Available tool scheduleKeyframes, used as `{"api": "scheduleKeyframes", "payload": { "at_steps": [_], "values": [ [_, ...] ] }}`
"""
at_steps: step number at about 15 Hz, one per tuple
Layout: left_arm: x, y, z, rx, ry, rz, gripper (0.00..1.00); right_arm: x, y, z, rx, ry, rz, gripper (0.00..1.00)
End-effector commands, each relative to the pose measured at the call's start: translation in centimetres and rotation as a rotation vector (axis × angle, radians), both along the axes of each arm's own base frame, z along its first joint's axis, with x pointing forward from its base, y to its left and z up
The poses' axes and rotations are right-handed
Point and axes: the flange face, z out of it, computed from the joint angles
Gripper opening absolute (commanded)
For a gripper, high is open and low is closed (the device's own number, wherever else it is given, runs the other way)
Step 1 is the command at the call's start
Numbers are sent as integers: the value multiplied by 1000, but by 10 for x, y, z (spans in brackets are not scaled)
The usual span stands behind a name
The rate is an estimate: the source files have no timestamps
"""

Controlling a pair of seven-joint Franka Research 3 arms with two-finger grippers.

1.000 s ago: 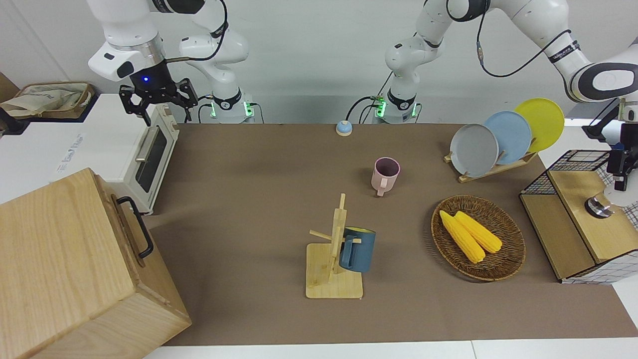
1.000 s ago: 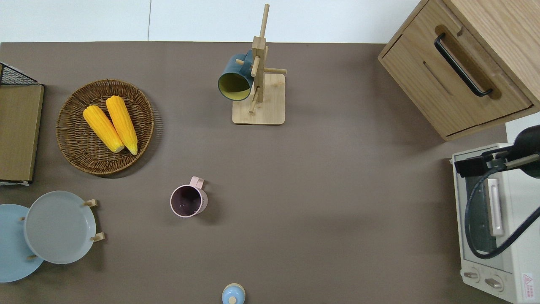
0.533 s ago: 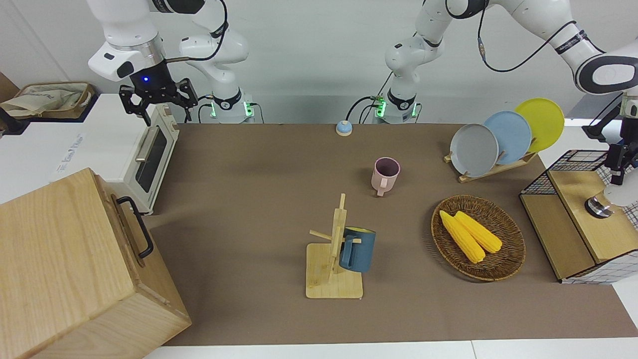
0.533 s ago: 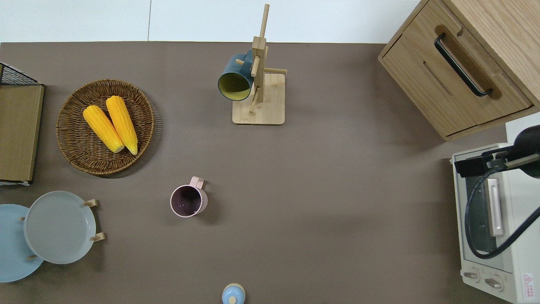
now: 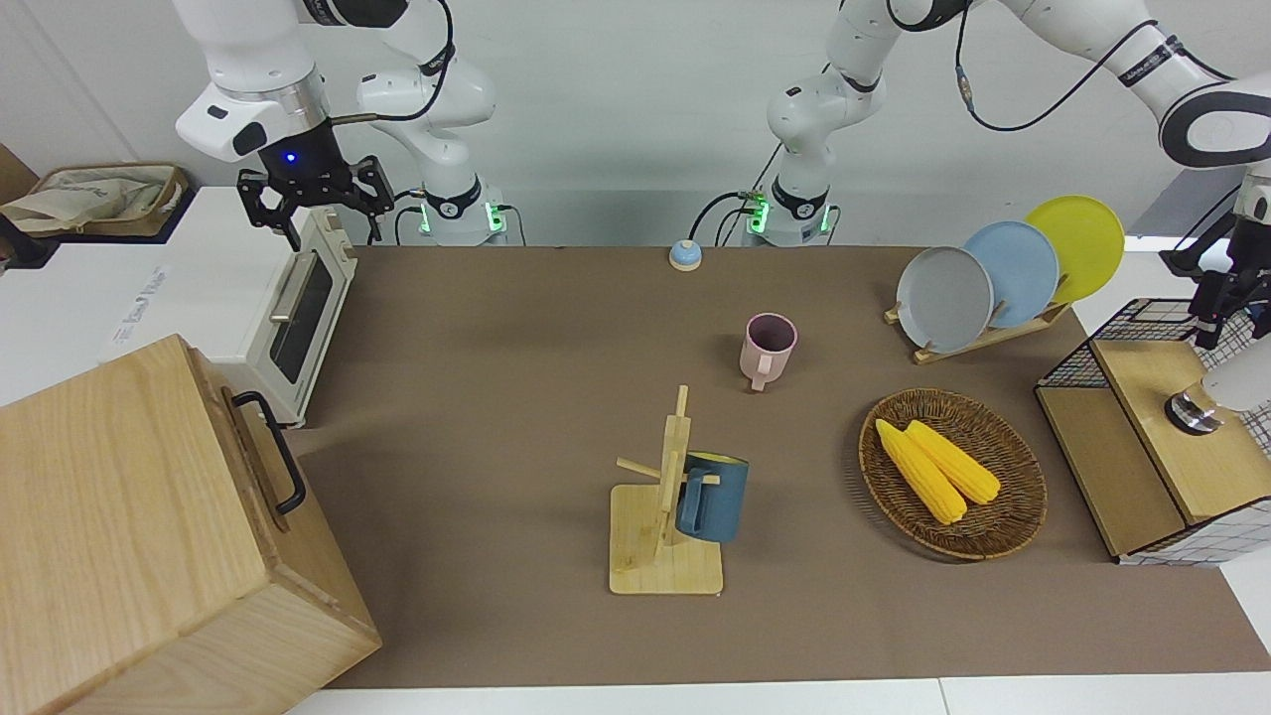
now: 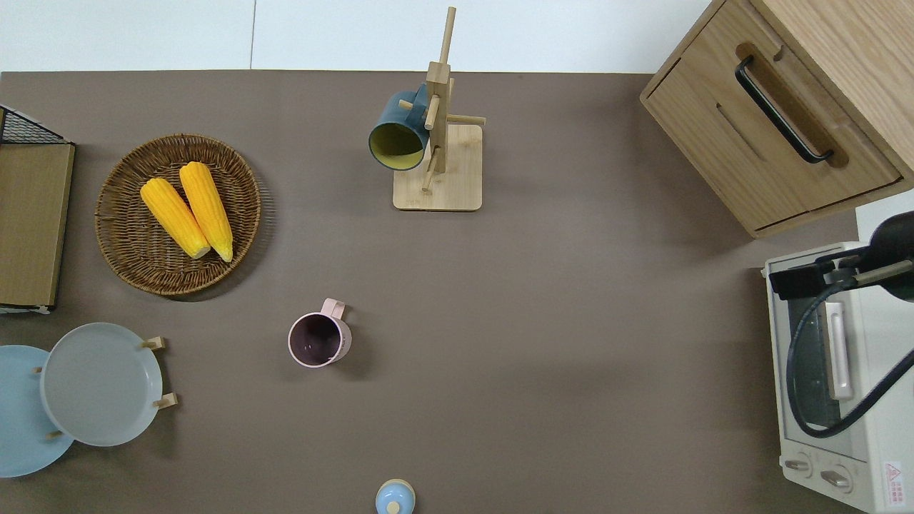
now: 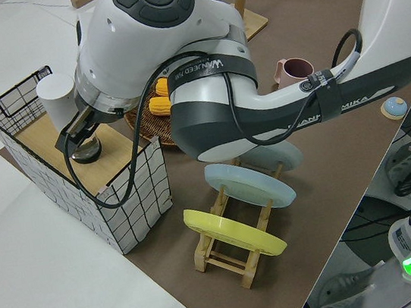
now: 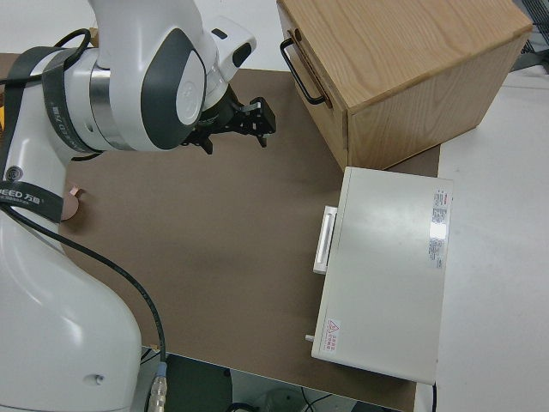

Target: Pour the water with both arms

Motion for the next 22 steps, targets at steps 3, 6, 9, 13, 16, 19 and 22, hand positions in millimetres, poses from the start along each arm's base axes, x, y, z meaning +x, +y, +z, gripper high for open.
{"api": "scheduleKeyframes", "payload": {
  "at_steps": [3,6,9,13,16,19,22],
  "values": [
    [-12,-27,31,14,160,6,995,-3,0,4,19,5,0,992],
    [-16,-47,44,7,242,1,995,-3,0,4,19,5,0,992],
    [-15,-90,61,3,304,15,995,-3,0,4,19,5,0,992],
    [-9,-162,78,-21,369,16,998,-3,0,4,19,5,0,992],
    [-1,-208,79,-43,401,22,998,-3,0,4,19,5,0,992],
    [-3,-243,83,-28,442,-34,998,-3,0,4,19,5,0,992],
    [-3,-283,83,7,485,-98,998,-3,0,4,19,5,0,992]
  ]
}}
